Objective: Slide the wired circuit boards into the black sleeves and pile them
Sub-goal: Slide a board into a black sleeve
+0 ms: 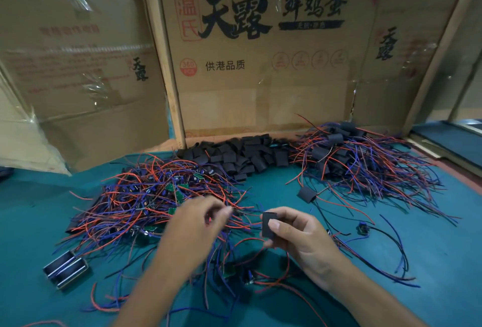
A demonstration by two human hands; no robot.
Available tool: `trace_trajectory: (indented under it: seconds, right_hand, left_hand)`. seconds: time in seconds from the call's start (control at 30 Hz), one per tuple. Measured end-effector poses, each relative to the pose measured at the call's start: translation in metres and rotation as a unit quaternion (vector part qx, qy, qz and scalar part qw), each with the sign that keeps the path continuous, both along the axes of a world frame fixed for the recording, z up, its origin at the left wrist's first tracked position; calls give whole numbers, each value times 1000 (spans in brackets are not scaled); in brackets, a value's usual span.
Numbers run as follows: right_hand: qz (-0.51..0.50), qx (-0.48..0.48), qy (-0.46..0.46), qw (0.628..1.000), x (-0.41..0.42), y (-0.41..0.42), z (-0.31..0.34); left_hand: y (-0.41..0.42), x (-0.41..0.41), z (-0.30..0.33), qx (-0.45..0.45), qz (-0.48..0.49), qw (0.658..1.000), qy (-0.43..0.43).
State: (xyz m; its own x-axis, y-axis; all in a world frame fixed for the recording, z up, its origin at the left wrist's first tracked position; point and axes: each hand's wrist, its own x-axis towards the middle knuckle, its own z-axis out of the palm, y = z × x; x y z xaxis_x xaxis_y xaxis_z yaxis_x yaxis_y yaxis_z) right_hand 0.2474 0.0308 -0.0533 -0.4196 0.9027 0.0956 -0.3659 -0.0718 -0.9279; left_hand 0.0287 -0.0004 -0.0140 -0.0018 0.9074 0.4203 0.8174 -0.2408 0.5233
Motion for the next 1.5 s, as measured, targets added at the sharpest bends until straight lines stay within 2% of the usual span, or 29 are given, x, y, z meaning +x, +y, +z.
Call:
trace_trajectory:
  seconds: [0.07, 0.13, 0.2, 0.27, 0.33, 0.37, 0.5, 0.57, 0.6, 0.63, 0.7, 0.73, 0.8, 0.83, 0.87, 0.93, 1.0, 1.1, 1.2, 1.27, 1.4, 1.5]
  right_hand:
    - [-4, -7, -4, 1000, 0, 2, -2]
    - [4, -10, -13, 1000, 0, 2, -5]
    - [2, -1, -28, 1000, -1, 1, -7]
    - [-21, 17, -55, 998, 1, 2, -9]
    - [-45, 25, -67, 996, 2, 4, -11]
    - [-53, 28, -66, 996, 3, 4, -11]
    - [-68, 40, -71, 994, 3, 5, -12]
    - [-70, 40, -68, 994, 3, 6, -13]
    - [-72, 37, -66, 995, 4, 7, -13]
    - [-74, 33, -64, 995, 4, 8, -12]
    - [-83, 22, -59, 995, 7, 11, -11]
    - [-88, 15, -55, 994, 9, 12, -10]
    - [-108, -6, -46, 993, 13, 15, -8]
    - [-124, -19, -45, 991, 15, 17, -7]
    - [-141, -28, -45, 989, 17, 19, -7]
    - [-173, -40, -41, 983, 19, 23, -7]
    - [-190, -35, -46, 980, 21, 25, -7]
    - [-192, -2, -98, 977, 24, 25, -6]
    - [-199, 70, -171, 962, 28, 26, -3]
    - [-207, 140, -237, 939, 32, 27, 0]
    - [-214, 286, -339, 870, 40, 28, 5]
    - [-204, 342, -391, 830, 44, 31, 8]
  left_hand:
    - [37, -16, 19, -30, 21, 995, 96]
    - [79, -30, 35, -57, 26, 969, 237]
    - [113, -41, 41, -123, 18, 919, 374]
    - [130, -50, 34, -205, 19, 863, 461]
    - [134, -52, 27, -221, 38, 825, 519]
    - [133, -52, 24, -202, 47, 818, 537]
    - [121, -52, 30, -98, 50, 809, 578]
    - [110, -55, 43, -44, 63, 815, 574]
    - [102, -56, 50, -23, 70, 828, 557]
    - [91, -56, 55, 3, 74, 857, 510]
    - [62, -51, 57, 87, 75, 935, 335]
    - [44, -45, 53, 141, 83, 955, 247]
    - [15, -28, 37, 202, 122, 968, 83]
    - [4, -19, 29, 200, 131, 970, -33]
    - [-2, -8, 22, 175, 126, 962, -170]
    - [-6, 6, 13, 114, 95, 902, -405]
    - [-6, 14, 8, 91, 73, 839, -531]
    - [-8, 22, 6, 67, 23, 767, -637]
    - [-11, 24, 1, 55, 8, 735, -676]
    - [-11, 22, -2, 54, 8, 723, -689]
    - [-9, 20, -2, 60, 2, 723, -688]
    - [-9, 23, -1, 61, -1, 726, -685]
